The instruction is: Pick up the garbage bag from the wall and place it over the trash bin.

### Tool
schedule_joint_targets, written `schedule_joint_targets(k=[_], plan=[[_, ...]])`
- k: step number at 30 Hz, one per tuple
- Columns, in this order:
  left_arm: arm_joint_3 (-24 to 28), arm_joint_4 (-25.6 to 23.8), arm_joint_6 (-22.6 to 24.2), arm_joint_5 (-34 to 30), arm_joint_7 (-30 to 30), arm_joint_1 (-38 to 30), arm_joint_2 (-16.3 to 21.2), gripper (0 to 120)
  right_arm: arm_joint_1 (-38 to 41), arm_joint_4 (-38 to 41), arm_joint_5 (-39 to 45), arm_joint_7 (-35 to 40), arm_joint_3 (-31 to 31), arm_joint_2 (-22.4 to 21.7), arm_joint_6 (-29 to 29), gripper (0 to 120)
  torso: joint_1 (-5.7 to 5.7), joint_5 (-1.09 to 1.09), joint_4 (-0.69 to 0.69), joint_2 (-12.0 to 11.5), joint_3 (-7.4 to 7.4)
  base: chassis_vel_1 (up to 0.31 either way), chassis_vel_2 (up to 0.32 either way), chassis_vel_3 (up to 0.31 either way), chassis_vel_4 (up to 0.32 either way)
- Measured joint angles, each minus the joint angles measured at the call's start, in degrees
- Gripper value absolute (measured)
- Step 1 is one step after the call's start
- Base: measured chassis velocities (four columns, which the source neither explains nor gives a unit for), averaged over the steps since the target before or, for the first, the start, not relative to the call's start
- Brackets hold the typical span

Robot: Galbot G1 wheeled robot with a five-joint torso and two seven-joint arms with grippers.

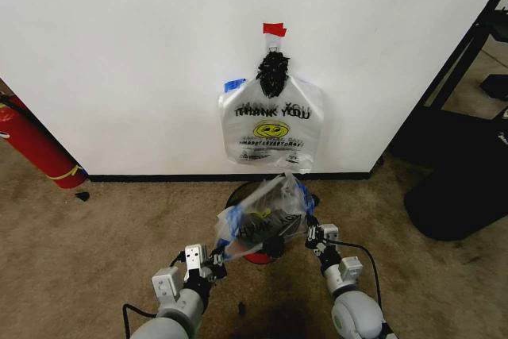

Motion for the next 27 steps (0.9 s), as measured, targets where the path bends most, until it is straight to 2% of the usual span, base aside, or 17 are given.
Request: schedule_joint_targets(k=[5,12,27], plan=[[0.5,-0.1,0.6,-0.1,0.1,0.0,0.3,0,0.0,0.5,-0.6,0.5,-0.3,-0.7,-1.8,0,0.0,0.0,0.0,0.0,0.0,0.0,0.0,0.0,0.0],[1.3,6.0,1.3,-2.0,-1.0,-6.0,-1.1,0,4.5,-2.0,0.8,1.9,-2.5,-0.7,-5.4,0,0.0,0.0,0.0,0.0,0.0,0.0,0.0,0.0,0.0],[1.5,10.7,2.2,-4.4,-1.8,-11.4,-2.8,0,8.3,-3.4,3.0,2.7,-3.8,-1.8,-9.0,0,0.0,0.0,0.0,0.0,0.0,0.0,0.0,0.0,0.0]])
